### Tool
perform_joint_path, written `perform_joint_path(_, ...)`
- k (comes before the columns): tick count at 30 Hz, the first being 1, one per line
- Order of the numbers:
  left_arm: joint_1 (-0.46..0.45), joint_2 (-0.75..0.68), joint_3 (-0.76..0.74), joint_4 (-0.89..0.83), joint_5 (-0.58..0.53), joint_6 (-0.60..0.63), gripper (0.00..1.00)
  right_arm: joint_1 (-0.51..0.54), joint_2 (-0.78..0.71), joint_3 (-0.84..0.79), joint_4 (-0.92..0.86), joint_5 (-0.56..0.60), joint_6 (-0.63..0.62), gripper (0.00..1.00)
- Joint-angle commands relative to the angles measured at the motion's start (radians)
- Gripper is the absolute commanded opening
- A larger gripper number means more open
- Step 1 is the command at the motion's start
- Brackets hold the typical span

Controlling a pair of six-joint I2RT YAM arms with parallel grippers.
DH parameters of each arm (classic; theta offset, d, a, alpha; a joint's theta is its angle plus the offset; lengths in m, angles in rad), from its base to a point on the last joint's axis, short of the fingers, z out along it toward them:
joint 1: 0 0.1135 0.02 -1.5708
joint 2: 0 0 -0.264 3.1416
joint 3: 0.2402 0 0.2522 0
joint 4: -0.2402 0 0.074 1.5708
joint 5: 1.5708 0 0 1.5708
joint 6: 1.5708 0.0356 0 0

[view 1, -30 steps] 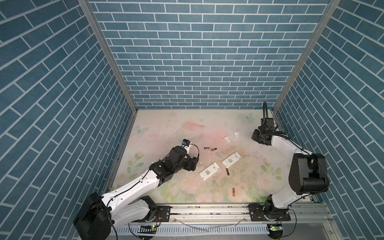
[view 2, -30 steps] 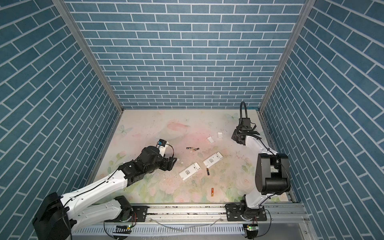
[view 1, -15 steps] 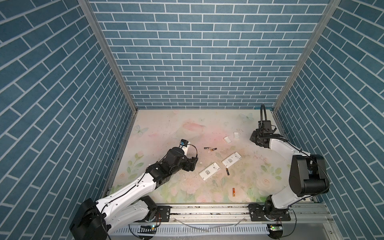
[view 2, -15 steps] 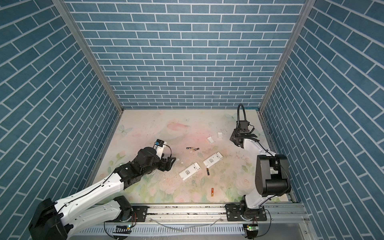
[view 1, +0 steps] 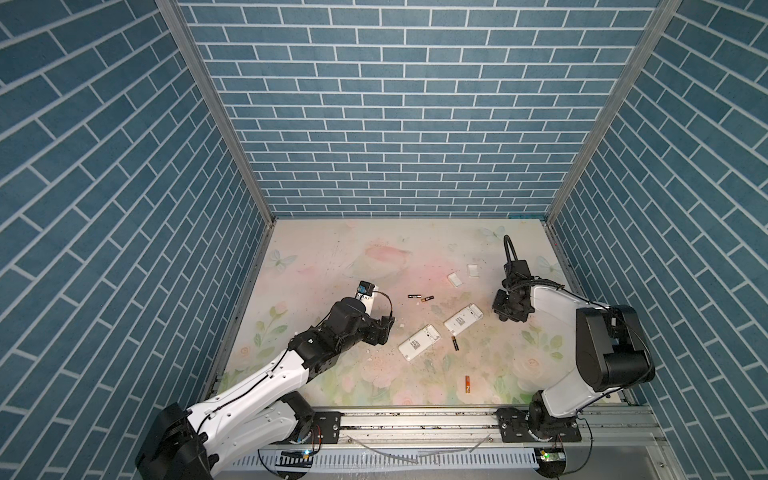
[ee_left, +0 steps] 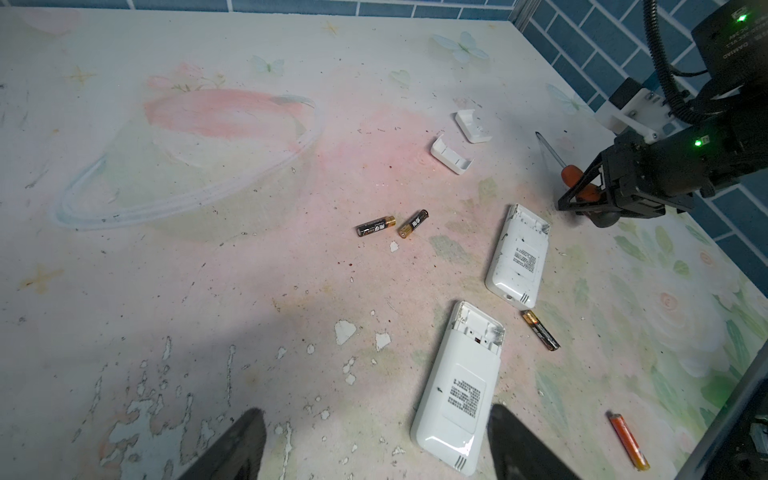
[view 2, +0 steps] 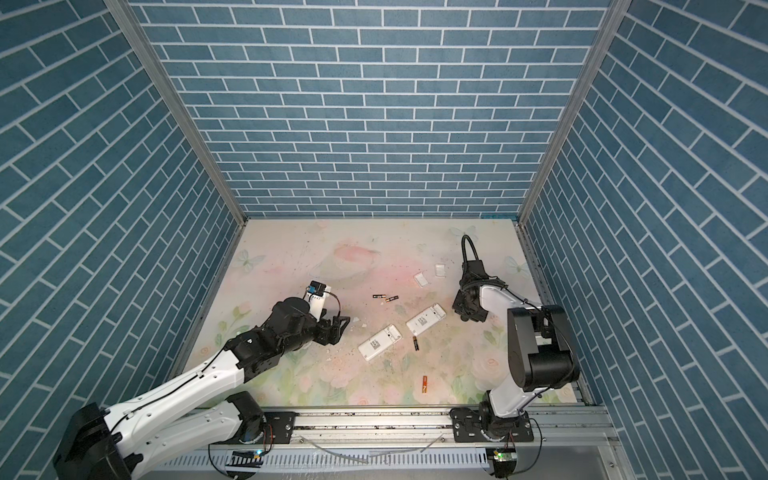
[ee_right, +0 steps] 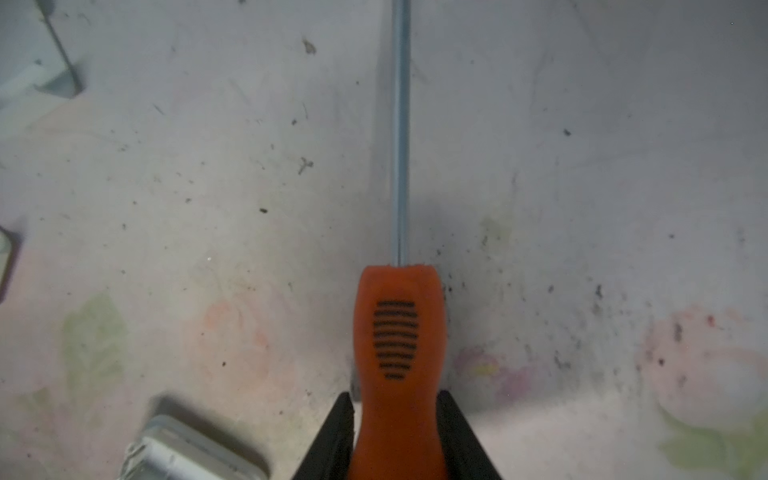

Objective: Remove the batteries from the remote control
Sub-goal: 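Set the screwdriver down with the right gripper while the left arm draws back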

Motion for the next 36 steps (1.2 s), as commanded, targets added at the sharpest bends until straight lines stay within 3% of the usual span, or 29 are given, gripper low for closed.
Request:
perform_joint_path(1,0.005,-0.021,-0.013,0.003,-0.008,-0.002,0.86,0.006,-0.019,-0.011,-0.037,0.002,0.033,0.35)
perform_joint_path(5,0.005,-0.022,-0.012,0.005,-0.013,-0.002,0.87,0.006,-0.017,-0.01,-0.043,0.001,0.031,0.36)
perform_joint_path(12,0.018,0.024,0.025,0.012,-0.024,0.008,0.93,0.008,-0.003,-0.004,-0.049,-0.003,0.015,0.47)
perform_joint_path(17,0.052,0.057,0.067,0.008,-0.026,0.022,1.0,0.009,-0.022,0.006,-0.059,0.007,-0.002,0.7)
perform_joint_path(18,0.064,0.061,0.076,0.006,-0.028,0.023,1.0,0.009,-0.03,0.011,-0.065,0.012,-0.005,0.82)
perform_joint_path(21,0.115,0.069,0.095,-0.003,-0.039,0.023,1.0,0.01,-0.072,0.027,-0.083,0.026,-0.02,0.99)
perform_joint_path(31,0.351,0.079,0.115,-0.08,-0.319,-0.023,0.99,0.011,-0.334,-0.058,0.083,0.114,-0.132,0.99)
perform_joint_path(36,0.429,0.084,0.109,-0.07,-0.401,0.012,1.0,0.012,-0.435,-0.117,0.172,0.166,-0.161,0.99)
